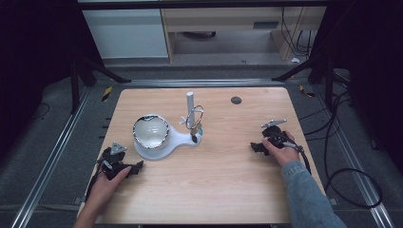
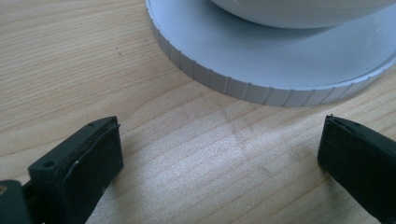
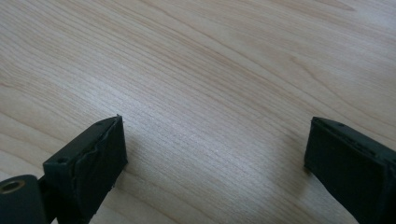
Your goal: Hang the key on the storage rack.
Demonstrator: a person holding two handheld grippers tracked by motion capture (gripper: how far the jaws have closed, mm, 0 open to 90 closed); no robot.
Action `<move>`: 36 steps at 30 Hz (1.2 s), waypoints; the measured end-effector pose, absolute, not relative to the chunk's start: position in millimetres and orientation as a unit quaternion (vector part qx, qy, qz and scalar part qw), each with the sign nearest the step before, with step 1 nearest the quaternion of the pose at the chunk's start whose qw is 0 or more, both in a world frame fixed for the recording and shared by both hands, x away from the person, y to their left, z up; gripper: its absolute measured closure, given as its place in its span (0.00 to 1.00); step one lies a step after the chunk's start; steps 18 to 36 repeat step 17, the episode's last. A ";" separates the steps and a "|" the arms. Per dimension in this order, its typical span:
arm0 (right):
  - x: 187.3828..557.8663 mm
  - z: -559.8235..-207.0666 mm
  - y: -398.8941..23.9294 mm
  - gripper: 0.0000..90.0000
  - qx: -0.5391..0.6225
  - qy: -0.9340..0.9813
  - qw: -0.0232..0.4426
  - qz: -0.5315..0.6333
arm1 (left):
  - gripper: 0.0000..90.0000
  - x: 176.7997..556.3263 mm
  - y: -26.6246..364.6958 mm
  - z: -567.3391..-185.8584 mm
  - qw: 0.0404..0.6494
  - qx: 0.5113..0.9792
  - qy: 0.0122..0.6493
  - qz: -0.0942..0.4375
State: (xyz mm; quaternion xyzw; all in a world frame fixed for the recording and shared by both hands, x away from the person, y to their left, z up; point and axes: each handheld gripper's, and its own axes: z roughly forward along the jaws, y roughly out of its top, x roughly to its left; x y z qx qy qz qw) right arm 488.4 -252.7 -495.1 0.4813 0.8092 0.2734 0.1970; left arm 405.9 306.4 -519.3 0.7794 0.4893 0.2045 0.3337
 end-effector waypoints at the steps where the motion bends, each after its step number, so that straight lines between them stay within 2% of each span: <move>1: 488.6 -495.7 -252.4 0.06 0.483 0.808 0.194 0.277 | 0.00 405.9 306.4 -519.3 0.334 0.779 0.489 0.204; 12: 483.9 -503.0 -250.0 0.00 0.483 0.795 0.204 0.305 | 0.00 405.9 306.3 -519.3 0.334 0.779 0.489 0.205; 16: 480.7 -506.5 -251.1 0.00 0.482 0.786 0.216 0.321 | 0.00 405.7 306.4 -519.3 0.334 0.779 0.489 0.205; 36: 480.8 -506.5 -251.1 0.00 0.482 0.786 0.216 0.321 | 0.00 405.7 306.4 -519.3 0.334 0.779 0.489 0.205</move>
